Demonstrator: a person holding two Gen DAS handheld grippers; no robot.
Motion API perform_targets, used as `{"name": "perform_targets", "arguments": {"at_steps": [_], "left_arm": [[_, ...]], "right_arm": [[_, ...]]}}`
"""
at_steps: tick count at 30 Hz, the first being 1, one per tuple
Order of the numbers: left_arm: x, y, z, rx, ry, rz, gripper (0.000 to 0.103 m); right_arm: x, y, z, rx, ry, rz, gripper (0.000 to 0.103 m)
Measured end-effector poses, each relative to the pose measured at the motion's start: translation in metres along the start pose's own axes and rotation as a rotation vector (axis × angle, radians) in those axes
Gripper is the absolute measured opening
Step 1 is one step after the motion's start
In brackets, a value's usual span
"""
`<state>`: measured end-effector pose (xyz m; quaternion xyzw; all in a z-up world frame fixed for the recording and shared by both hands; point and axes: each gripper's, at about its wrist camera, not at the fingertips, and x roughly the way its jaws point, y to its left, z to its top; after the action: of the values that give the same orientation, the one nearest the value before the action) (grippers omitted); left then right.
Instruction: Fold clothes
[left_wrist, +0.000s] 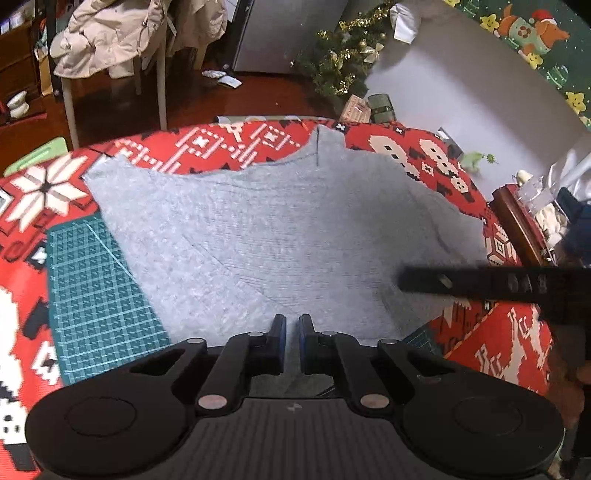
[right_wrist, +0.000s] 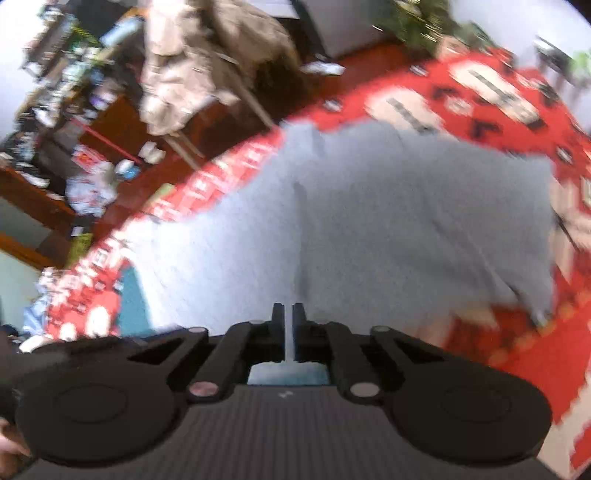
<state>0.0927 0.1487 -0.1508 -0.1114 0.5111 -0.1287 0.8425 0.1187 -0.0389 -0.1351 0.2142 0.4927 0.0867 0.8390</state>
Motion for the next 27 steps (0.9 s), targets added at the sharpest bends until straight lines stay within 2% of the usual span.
{"name": "perform_targets", "arguments": {"at_steps": [5, 8, 12, 16, 20, 23, 24, 26, 27], "left_arm": [[0.012, -0.008, -0.006, 0.008, 0.03, -0.013, 0.006], [0.012, -0.009, -0.008, -0.004, 0.031, -0.013, 0.006], [0.002, -0.011, -0.003, -0.018, -0.001, -0.027, 0.006], [0.001, -0.013, 0.004, -0.028, -0.026, -0.049, 0.006], [0.019, -0.012, 0.002, -0.032, 0.023, -0.067, 0.004], [0.021, -0.013, -0.001, -0.032, 0.029, -0.068, 0.004], [0.02, -0.013, 0.0, -0.039, 0.033, -0.071, 0.004], [0.017, -0.015, 0.0, -0.045, 0.035, -0.085, 0.004], [0.014, -0.017, 0.0, -0.041, 0.034, -0.087, 0.004]], "right_arm": [[0.035, 0.004, 0.015, 0.007, 0.022, 0.028, 0.008], [0.042, -0.014, 0.015, 0.025, 0.023, -0.034, 0.008], [0.026, -0.037, 0.015, 0.078, -0.003, -0.077, 0.008], [0.013, -0.022, 0.01, 0.05, 0.0, 0.026, 0.008], [0.03, -0.006, -0.001, 0.063, 0.08, 0.112, 0.008], [0.042, -0.011, -0.008, 0.088, 0.117, 0.067, 0.007], [0.042, -0.016, -0.009, 0.102, 0.116, 0.063, 0.0], [0.039, -0.025, -0.009, 0.116, 0.112, 0.057, 0.0], [0.037, -0.027, -0.009, 0.108, 0.114, 0.041, 0.004]]}}
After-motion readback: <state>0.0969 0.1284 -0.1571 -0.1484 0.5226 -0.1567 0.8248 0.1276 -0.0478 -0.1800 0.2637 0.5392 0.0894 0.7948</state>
